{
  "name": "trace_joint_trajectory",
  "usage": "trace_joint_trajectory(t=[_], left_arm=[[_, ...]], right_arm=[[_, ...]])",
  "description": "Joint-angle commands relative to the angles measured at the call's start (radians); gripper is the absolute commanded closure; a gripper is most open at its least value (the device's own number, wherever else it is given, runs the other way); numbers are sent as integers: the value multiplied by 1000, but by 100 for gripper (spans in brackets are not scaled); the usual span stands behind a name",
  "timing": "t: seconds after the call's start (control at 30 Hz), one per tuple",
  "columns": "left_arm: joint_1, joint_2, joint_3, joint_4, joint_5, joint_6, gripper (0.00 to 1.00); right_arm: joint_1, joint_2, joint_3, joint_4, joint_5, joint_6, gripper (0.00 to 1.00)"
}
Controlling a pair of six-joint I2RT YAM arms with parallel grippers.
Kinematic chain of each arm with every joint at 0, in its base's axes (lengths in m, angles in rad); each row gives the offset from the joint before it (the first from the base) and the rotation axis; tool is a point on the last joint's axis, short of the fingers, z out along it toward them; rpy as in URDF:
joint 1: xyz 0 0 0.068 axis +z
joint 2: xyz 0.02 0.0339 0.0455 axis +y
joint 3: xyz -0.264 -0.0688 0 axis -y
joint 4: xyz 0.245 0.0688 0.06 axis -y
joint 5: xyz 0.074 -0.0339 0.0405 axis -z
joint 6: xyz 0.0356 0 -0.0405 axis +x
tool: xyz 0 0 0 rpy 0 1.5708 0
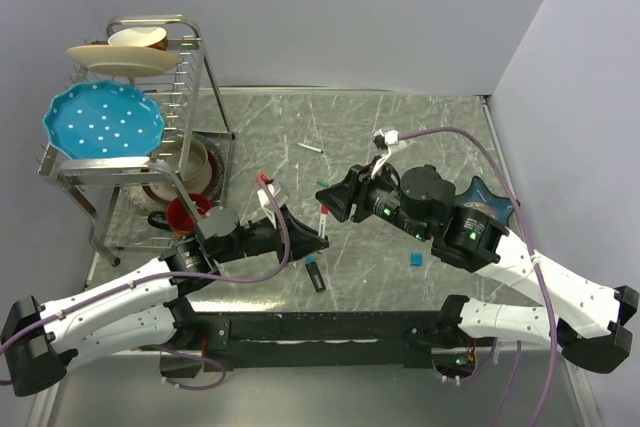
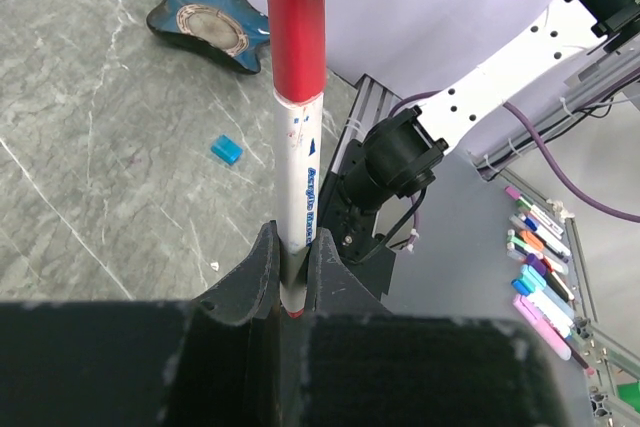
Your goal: Insert the pens into the pen caps
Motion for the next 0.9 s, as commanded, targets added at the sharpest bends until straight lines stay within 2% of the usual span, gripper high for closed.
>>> trace_joint_trajectory(t=[0.0,0.07,0.1,0.2,0.53,0.73,0.77,0.87], left_arm=[[1,-10,24,19,13,27,99],[1,-5,27,21,18,28,99],[1,-3,27,22,18,28,99],[1,10,30,27,25,22,99],[1,58,53,53,47,14,99],[0,75,68,62,36,13,99],[1,76,70,77,35,13,99],[1,70,56,125,18,23,99]], right_arm=[[8,-2,34,15,-26,-18,48],[8,1,23,20,-28,-19,52],[8,1,20,26,-32,-19,57],[8,-4,3,28,-50,-16,62],[8,-59,-87,26,-44,-8,64],[8,-90,-136,44,-67,-4,92],[8,-99,-159,55,-77,1,100],[9,-122,-217,78,-115,24,100]])
